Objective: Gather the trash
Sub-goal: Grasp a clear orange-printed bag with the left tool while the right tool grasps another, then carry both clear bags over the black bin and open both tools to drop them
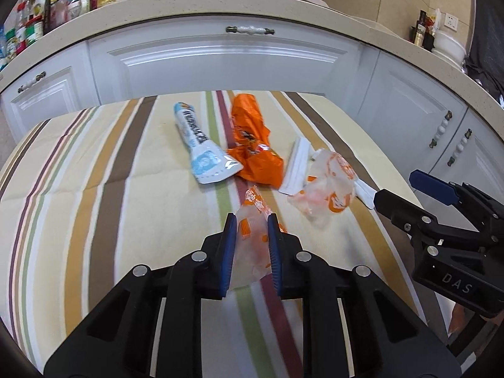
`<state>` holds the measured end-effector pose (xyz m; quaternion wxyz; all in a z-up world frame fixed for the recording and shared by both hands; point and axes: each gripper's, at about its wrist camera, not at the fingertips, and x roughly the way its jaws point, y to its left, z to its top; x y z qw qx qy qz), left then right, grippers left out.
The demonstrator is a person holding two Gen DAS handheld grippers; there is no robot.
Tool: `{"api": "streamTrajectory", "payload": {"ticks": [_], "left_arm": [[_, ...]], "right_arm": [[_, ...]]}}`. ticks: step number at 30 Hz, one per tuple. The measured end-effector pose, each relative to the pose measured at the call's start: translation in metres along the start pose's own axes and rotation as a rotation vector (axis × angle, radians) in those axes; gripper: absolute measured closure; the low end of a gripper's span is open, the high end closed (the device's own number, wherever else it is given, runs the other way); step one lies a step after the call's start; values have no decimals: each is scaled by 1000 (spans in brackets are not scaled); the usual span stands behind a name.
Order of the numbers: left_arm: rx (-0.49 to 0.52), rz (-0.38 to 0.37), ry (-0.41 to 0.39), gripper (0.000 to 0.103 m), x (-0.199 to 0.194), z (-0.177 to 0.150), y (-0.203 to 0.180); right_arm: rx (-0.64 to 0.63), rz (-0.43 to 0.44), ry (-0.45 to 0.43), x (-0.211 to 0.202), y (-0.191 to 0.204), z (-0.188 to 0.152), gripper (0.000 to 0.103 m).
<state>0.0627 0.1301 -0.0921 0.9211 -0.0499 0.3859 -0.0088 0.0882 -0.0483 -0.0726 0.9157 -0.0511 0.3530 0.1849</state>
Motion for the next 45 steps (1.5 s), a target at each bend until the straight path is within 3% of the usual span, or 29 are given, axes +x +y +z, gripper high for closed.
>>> {"api": "streamTrajectory", "payload": {"ticks": [8,16,20,25,28,35,45], "left_arm": [[-73,122,-64,84,-13,1,35],[-108,174,-75,84,-18,1,57],[-111,189,-73,84,-20,-2,60],[-121,192,-58,84,-18,-4,63],[-120,192,-59,84,-19,-5,60],[-109,166,-63,84,-26,-4,43],[-34,76,-80,84,-35,2,-13]], "right_arm": [[-31,43,-1,12,23,8,38],[-47,47,21,36,39,14,39],[-43,46,50,45,40,12,54],[-43,50,52,44,40,11,77],[-49,49,50,42,39,10,86],[-51,41,12,25,30,7,90],[-18,-5,-43,-12,-5,0,93]]}}
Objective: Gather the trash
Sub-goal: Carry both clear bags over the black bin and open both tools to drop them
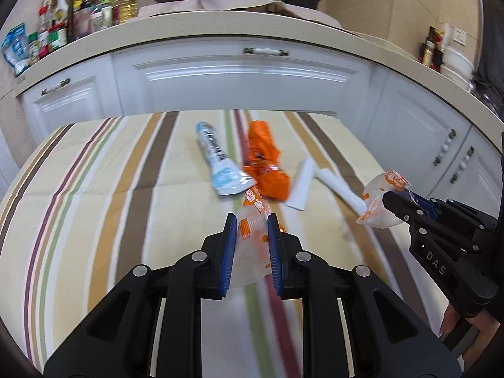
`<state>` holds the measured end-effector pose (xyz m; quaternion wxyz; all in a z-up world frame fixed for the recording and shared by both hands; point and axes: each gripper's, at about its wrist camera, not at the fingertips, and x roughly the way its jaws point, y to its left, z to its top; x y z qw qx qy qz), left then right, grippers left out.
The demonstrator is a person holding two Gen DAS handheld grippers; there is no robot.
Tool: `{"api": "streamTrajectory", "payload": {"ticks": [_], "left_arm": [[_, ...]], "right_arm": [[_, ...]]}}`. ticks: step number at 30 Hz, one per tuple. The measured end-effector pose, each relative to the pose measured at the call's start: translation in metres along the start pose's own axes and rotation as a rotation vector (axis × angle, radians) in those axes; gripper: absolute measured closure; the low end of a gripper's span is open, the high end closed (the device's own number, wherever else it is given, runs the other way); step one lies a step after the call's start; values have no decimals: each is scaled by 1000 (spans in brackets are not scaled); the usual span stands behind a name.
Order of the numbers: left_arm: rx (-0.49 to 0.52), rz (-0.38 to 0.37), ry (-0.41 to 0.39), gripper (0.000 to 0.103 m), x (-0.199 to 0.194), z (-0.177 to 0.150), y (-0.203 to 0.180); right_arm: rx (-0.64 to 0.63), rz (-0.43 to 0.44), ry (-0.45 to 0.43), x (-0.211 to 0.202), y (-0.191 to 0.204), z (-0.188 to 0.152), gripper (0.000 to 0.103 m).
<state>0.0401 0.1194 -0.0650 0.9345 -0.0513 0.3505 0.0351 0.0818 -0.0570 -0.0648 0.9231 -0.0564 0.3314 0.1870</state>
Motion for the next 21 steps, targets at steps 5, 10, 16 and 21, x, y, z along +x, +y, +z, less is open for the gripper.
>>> {"api": "streamTrajectory", "payload": {"ticks": [5,10,16,21], "left_arm": [[30,-59,5,84,-2,4,-31],[86,-116,-20,84,-5,11,-72],[139,-184,-44,84,-2,18,-124],[195,-231,-58,84,4,21,-171]], "right_arm": [[31,-39,-25,-18,-24,-5,93],[60,-112,-44,-34,-54,-13,93],[124,-232,-56,-51,-106,-27,93],[185,-313,-53,-59,-148,-42,93]]}}
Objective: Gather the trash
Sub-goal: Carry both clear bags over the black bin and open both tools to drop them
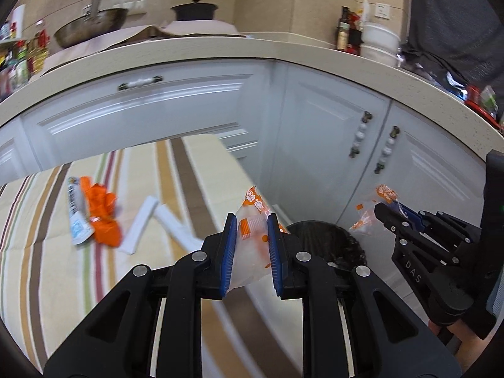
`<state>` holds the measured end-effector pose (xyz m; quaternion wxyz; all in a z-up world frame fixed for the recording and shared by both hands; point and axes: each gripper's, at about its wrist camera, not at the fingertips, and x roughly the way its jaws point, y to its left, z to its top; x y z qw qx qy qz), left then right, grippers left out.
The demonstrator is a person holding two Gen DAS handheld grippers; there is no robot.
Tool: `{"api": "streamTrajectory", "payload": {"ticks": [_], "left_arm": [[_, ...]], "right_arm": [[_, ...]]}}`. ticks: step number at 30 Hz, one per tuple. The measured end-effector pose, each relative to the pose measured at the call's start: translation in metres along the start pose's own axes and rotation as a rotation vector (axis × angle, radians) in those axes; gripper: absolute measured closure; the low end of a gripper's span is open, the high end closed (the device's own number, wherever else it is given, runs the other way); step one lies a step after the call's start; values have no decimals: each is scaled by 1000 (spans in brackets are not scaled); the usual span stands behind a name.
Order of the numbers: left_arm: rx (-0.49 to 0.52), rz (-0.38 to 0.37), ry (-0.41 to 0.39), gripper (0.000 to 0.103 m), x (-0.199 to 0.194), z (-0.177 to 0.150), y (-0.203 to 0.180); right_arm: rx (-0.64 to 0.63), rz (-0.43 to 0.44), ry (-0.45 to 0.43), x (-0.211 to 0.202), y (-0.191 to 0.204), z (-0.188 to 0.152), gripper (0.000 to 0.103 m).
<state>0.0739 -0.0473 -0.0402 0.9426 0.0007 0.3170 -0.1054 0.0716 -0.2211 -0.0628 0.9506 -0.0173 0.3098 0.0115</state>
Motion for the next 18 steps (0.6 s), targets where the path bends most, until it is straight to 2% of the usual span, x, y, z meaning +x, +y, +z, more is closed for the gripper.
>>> {"api": "streamTrajectory", "payload": {"ticks": [7,14,15,17,18], "left_arm": [[78,-44,21,84,34,8,-54],[123,-54,61,82,72,10,-84],[129,-49,66,80,77,10,-86],[127,-23,74,55,87,11,-90],[120,-21,77,54,90,12,-90]], "right_arm": [[60,-60,17,12,-41,-11,93],[87,-79,27,28,-61,-14,93],[91,-78,30,32,-64,-14,92],[97,-79,46,40,-67,-14,82],[101,-88,49,43,-69,-15,80]]}}
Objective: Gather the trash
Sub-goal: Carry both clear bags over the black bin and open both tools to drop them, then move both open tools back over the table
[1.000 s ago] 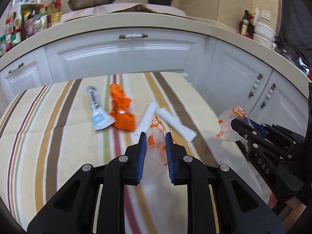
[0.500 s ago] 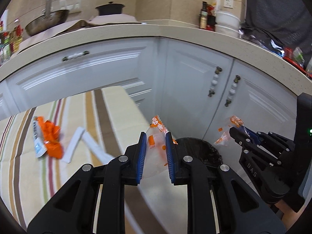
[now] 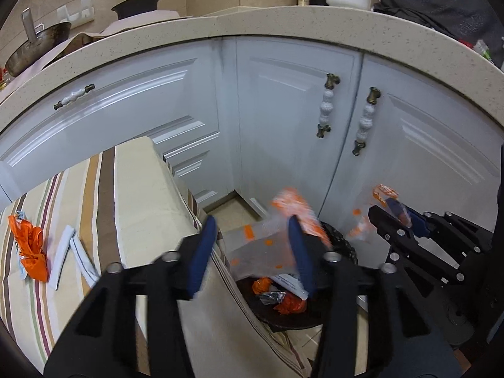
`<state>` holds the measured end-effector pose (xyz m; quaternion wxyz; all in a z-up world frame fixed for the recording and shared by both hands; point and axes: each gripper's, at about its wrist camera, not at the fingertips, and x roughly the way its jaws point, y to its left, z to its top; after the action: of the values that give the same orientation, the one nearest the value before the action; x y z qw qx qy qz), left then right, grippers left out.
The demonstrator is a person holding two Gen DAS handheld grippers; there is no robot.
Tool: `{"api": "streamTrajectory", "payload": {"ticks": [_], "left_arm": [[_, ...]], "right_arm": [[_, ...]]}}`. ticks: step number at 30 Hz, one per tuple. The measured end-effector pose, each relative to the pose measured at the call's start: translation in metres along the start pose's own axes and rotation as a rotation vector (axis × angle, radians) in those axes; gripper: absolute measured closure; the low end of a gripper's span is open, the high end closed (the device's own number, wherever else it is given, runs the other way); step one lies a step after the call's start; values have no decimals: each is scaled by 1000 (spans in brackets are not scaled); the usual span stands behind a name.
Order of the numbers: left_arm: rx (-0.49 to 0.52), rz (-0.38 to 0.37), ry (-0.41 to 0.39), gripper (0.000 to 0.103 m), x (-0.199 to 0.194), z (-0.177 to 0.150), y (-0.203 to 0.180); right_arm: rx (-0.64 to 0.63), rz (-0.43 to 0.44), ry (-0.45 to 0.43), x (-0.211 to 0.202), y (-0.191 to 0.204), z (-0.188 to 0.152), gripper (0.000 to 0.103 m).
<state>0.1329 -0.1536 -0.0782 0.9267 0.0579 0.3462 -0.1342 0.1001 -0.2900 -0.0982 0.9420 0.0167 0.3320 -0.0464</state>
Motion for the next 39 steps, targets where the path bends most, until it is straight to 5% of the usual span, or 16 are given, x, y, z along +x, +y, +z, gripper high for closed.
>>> {"api": "streamTrajectory", "payload": {"ticks": [11,21,39], "left_arm": [[-46,23,21,51,2,-2,22],[-70,54,-15,51,-25,-8,51],[-227,271,-32,51,-93,-48,178]], "right_arm": [[13,-8,8,1,2,-4,62],[6,24,-13,-13,21,5,60],[-152,242,-24,-28,143,16,57]]}}
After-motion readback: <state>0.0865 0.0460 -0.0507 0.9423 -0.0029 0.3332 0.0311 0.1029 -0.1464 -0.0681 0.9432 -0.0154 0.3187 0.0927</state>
